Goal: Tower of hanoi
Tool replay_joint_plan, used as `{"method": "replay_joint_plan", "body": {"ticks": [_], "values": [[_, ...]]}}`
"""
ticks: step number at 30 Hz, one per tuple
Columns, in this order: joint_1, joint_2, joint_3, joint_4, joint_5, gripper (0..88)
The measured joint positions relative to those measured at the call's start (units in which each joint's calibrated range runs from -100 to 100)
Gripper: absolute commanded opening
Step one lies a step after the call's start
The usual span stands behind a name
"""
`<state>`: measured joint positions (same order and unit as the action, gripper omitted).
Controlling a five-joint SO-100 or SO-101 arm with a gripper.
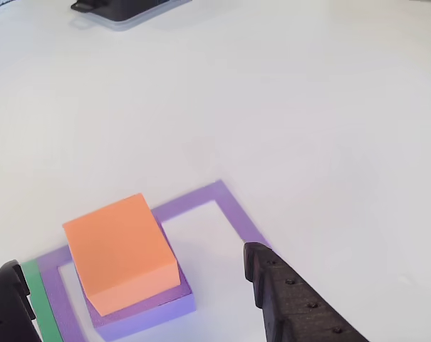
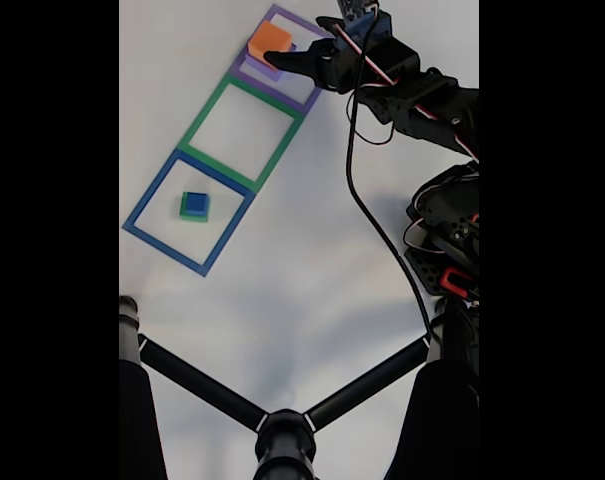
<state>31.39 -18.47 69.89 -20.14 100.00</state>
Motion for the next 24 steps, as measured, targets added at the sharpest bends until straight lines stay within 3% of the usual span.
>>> {"method": "replay_joint_plan", "body": {"ticks": [11,24], "values": [[-1.5,13.6,-0.3,-14.0,0.0,38.4],[-2.7,24.3,-7.7,-19.0,0.0,38.7]]}}
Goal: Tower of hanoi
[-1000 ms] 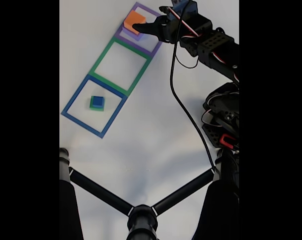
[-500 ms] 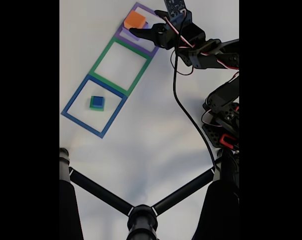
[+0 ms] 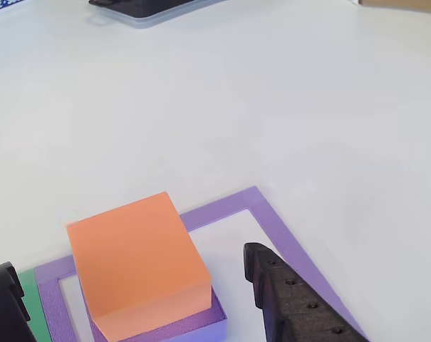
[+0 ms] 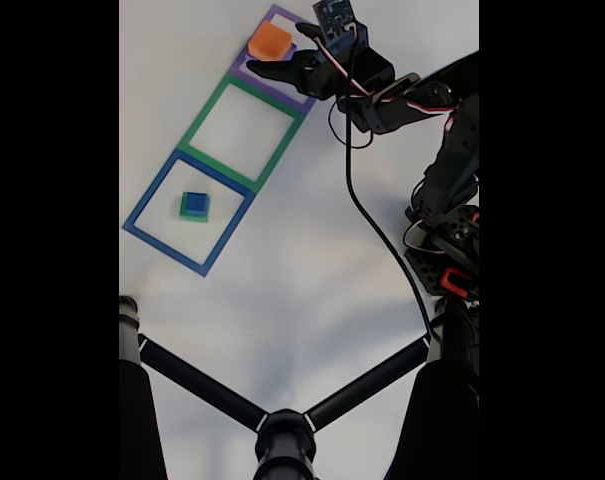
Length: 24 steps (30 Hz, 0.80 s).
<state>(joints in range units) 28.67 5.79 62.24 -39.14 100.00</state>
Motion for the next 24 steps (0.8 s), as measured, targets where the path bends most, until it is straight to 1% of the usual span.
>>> {"method": "replay_joint_plan", "body": {"ticks": [12,15,17,20,24], "values": [[-0.8,5.4,-3.4,-3.2,0.0,37.8],[-1.2,6.5,-4.4,-3.8,0.0,35.6],[-1.7,7.1,-4.7,-3.9,0.0,32.0],[-1.9,7.4,-5.1,-3.9,0.0,31.5],[-1.9,7.4,-5.3,-3.9,0.0,27.2]]}}
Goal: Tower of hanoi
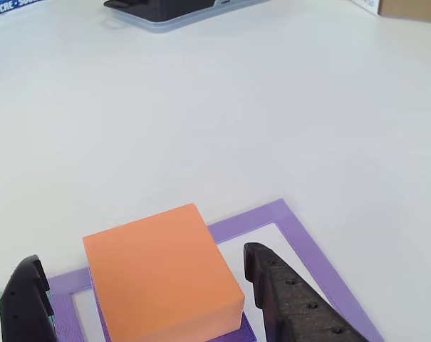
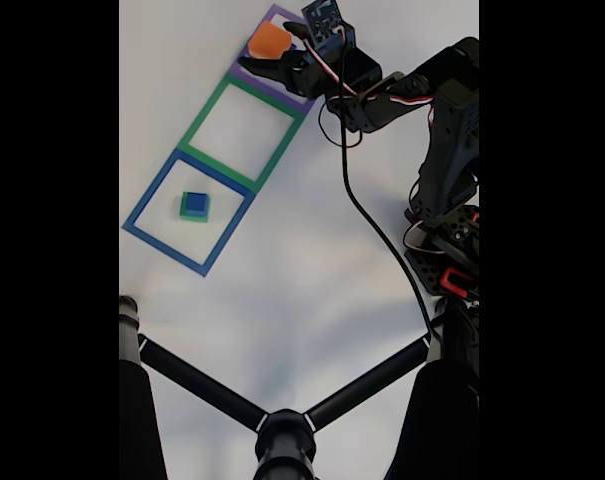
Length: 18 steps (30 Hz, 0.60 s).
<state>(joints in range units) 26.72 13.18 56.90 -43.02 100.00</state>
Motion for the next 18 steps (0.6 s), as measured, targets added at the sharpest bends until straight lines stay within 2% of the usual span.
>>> {"method": "replay_joint_plan", "body": {"ticks": [3,18], "values": [[-0.1,0.0,0.0,0.0,0.0,23.0],[-1.7,0.0,0.0,0.0,0.0,13.2]]}}
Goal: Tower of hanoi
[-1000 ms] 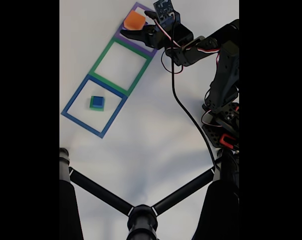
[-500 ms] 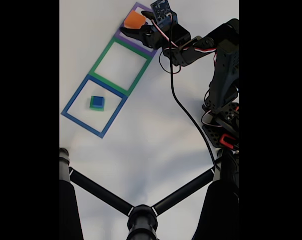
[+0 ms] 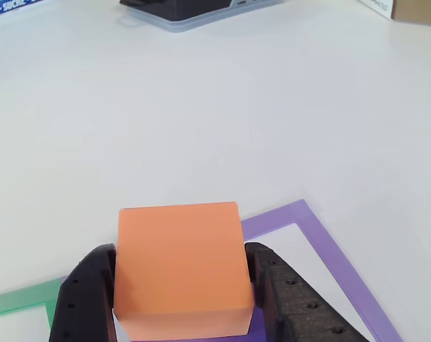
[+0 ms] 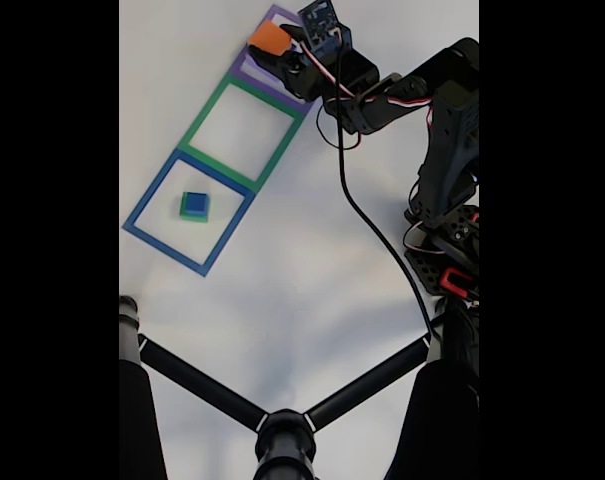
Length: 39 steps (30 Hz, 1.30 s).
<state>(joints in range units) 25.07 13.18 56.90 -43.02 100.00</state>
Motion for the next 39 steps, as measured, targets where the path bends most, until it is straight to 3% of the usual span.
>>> {"method": "replay_joint_plan", "body": {"ticks": [9,14,19,31,36,39], "values": [[-1.1,-0.2,0.0,0.4,0.0,11.4],[-1.7,-7.1,0.3,10.0,0.0,11.3],[-3.9,-22.3,-0.9,30.4,0.0,11.2],[-10.6,-46.9,-31.0,97.0,0.0,11.2],[-15.5,-49.5,-42.1,114.4,0.0,11.0],[-18.2,-51.2,-44.0,118.6,0.0,11.0]]}}
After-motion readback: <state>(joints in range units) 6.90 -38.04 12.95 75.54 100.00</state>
